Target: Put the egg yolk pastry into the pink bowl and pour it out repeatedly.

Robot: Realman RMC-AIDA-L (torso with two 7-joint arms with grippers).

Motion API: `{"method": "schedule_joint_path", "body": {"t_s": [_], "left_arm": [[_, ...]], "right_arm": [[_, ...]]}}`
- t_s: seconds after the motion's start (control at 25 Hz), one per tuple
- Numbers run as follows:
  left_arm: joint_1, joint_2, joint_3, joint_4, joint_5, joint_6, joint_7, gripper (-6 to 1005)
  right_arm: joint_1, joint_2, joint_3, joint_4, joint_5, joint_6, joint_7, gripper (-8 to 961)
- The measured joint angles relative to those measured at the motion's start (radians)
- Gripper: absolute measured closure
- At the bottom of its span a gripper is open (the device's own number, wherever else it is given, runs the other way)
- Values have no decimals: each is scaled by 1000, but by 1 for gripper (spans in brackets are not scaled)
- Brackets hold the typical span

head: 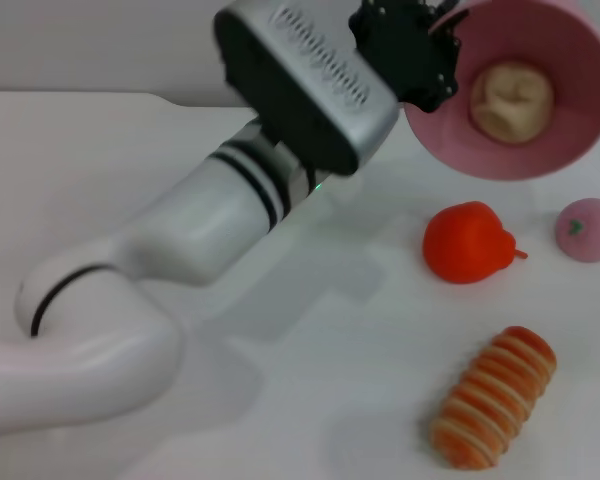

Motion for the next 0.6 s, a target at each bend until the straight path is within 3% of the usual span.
{"method": "schedule_joint_path", "body": {"t_s": [0.08, 0.6], "left_arm": [[12, -2, 36, -42, -6, -137, 10, 965], [63, -3, 94, -63, -1, -372, 47, 965]], "right_arm": [[0, 0, -1, 3, 2, -1, -1, 495], [25, 0, -14, -20, 4, -1, 26, 494]]}}
